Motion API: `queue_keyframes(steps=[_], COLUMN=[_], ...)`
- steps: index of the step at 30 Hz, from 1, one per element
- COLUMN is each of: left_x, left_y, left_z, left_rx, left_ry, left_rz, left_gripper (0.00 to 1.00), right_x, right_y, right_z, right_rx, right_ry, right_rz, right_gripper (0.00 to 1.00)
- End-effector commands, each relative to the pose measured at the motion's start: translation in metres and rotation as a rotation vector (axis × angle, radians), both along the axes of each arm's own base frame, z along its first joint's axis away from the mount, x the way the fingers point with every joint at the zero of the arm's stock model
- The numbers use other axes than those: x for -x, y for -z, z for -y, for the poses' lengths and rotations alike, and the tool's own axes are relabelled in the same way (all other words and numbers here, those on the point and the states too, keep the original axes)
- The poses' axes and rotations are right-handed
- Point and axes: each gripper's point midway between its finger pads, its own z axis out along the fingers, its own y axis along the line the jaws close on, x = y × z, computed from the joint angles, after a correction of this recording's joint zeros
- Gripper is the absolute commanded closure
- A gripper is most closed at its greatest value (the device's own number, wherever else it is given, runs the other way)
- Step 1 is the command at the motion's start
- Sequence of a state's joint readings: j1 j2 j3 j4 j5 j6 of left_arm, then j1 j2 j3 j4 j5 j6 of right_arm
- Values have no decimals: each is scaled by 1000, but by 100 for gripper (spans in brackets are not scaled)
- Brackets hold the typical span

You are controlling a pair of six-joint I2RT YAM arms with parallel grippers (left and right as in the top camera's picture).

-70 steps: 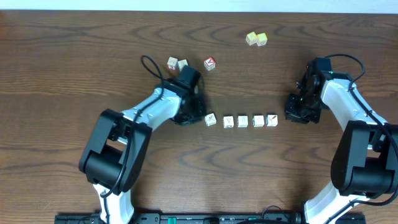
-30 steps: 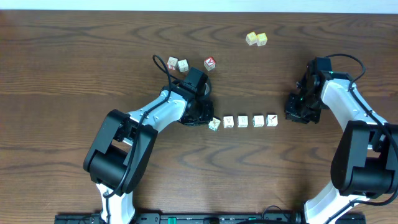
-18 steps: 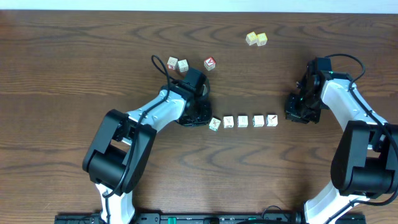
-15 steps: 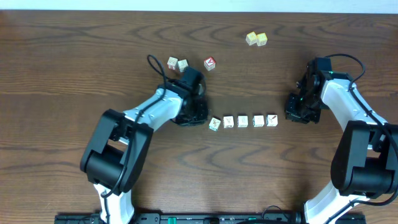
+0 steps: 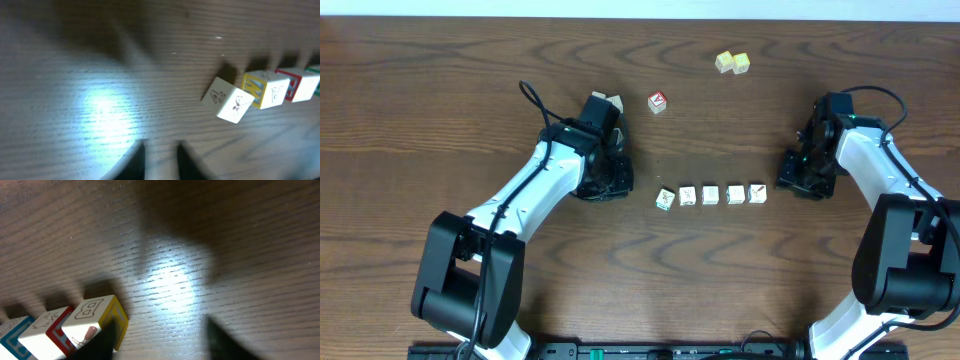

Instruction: Lift 5 blocks

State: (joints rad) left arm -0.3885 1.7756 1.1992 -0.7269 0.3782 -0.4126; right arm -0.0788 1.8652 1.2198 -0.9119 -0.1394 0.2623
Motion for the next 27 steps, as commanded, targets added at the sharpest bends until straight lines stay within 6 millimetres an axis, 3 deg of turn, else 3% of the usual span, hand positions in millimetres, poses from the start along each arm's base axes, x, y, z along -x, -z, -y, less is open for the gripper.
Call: queue_keyframes(steps=[1, 2, 3, 5, 9, 16, 24, 27], left_x=[0, 0, 1, 1, -8, -4, 14, 18], left_y=[1, 0, -4, -13, -55, -106, -102, -94], left_z=[-10, -13, -16, -22, -37, -37, -12, -13], left_rx=[-28, -30, -33, -36, -8, 68, 49, -22], left_ry=[-2, -8, -15, -33, -116, -253, -276, -378], left_rz=[1, -5, -13, -19, 39, 128, 85, 80], left_gripper=[43, 33, 32, 31, 30, 29, 29, 29], right_x=[0, 0, 0, 0, -3, -2, -4, -5], right_y=[1, 1, 1, 1, 1, 1, 1, 1], right_z=[-2, -2, -2, -2, -1, -1, -1, -1], right_rx=[2, 4, 4, 4, 9, 8, 9, 8], right_ry=[-5, -6, -5, -5, -5, -6, -4, -5], right_rz=[1, 1, 2, 3, 12, 11, 18, 20], right_gripper=[1, 1, 1, 1, 1, 1, 1, 1])
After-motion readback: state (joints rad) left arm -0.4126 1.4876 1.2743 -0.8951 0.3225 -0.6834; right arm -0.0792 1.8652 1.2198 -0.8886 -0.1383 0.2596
